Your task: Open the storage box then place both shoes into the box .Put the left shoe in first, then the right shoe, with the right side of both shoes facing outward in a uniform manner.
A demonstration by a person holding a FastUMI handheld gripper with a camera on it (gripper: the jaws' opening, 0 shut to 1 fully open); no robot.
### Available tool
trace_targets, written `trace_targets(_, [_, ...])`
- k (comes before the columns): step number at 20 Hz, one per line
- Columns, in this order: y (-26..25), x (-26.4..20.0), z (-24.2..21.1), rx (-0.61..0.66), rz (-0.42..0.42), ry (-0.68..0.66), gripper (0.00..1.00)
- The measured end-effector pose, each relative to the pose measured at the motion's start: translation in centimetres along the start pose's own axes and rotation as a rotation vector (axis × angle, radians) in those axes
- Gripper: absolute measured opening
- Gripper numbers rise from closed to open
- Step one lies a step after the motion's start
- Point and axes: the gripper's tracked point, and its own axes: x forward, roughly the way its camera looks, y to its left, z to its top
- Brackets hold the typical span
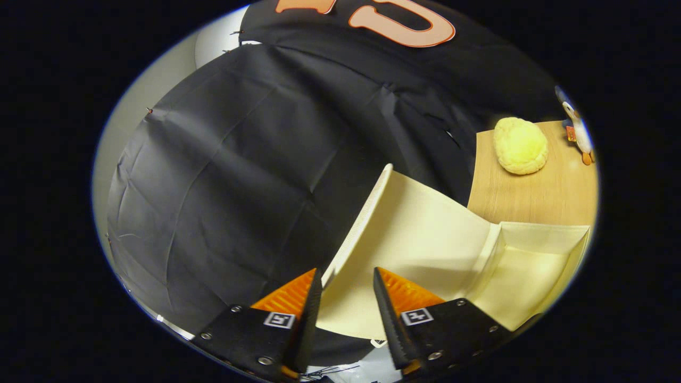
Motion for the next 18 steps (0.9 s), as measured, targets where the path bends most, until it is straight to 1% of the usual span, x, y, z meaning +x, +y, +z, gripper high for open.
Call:
trace_targets(2, [-1.1,-0.4,0.5,-0.048,-0.023,-0.025,0.78])
trace_targets(4, [-2.5,-1.6,1.3,-0.104,-0.079,-0.071,0.89])
trace_targets(7, [-4.2,-6.1,3.9,-0.154,-0.174,-0.131,0.92])
trace_targets(10, [-8.2,-10.6,4.4,-0.181,-0.268,-0.194,0.93])
trace_targets(13, [-12.6,-14.7,5.4,-0.177,-0.375,-0.244,0.94])
trace_targets(15, [-16.0,-17.6,4.3,-0.161,-0.45,-0.266,0.94])
trace_targets(18, [-21.3,-20.6,1.4,-0.14,-0.573,-0.244,0.94])
